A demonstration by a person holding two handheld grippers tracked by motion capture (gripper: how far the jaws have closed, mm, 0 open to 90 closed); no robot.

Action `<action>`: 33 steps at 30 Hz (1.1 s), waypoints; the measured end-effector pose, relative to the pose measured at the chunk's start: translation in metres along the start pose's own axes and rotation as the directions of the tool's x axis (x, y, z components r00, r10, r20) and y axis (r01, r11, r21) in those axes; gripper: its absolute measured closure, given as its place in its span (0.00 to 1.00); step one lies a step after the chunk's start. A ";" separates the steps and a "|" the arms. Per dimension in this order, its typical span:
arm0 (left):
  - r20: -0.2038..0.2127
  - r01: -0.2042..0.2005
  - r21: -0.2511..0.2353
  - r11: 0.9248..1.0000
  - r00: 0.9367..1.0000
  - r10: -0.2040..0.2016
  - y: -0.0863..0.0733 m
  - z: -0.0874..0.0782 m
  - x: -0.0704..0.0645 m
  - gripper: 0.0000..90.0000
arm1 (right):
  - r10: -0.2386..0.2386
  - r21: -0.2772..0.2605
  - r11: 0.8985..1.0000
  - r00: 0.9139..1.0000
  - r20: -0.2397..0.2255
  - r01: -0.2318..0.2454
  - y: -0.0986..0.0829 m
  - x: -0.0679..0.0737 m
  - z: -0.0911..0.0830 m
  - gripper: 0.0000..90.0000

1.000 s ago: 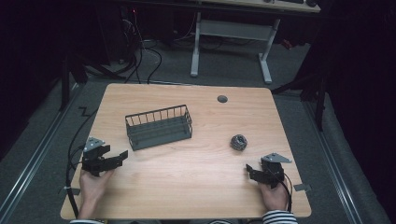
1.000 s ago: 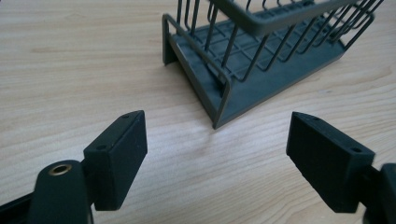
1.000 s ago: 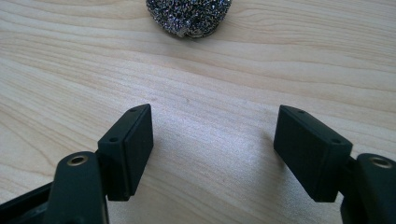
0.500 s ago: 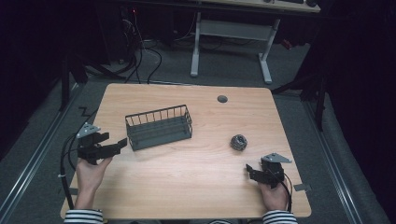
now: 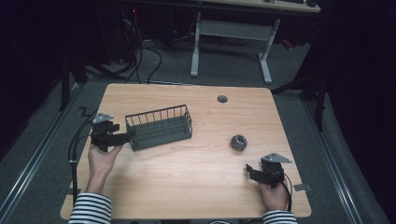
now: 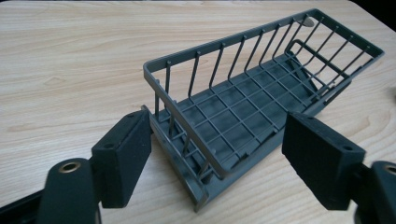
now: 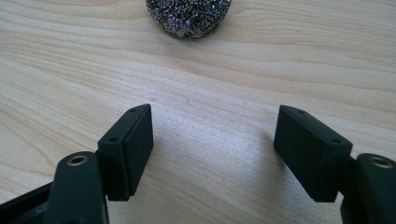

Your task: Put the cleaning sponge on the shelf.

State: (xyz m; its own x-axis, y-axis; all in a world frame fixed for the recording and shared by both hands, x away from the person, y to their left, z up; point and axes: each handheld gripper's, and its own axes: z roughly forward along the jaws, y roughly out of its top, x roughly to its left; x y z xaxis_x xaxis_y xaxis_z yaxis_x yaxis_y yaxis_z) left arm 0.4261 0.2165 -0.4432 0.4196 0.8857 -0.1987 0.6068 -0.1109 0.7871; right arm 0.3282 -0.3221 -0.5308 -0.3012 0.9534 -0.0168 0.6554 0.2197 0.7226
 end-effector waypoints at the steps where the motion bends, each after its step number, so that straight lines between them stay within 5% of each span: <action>1: 0.002 0.004 0.000 1.000 1.000 -0.004 0.000 0.002 0.000 0.28 | 0.000 0.000 1.000 1.000 0.000 0.000 0.000 0.000 0.000 0.32; 33: -0.003 0.014 0.026 1.000 1.000 -0.014 -0.002 0.022 0.003 0.58 | 0.000 0.000 1.000 1.000 0.000 0.000 0.000 0.000 0.000 0.32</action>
State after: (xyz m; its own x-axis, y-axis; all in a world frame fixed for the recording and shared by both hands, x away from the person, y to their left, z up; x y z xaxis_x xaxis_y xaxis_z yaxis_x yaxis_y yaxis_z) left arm 0.4417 0.2095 -0.4583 0.4089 0.8886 -0.2078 0.6300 -0.1101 0.7687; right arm 0.3281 -0.3219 -0.5307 -0.3015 0.9533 -0.0166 0.6555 0.2199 0.7225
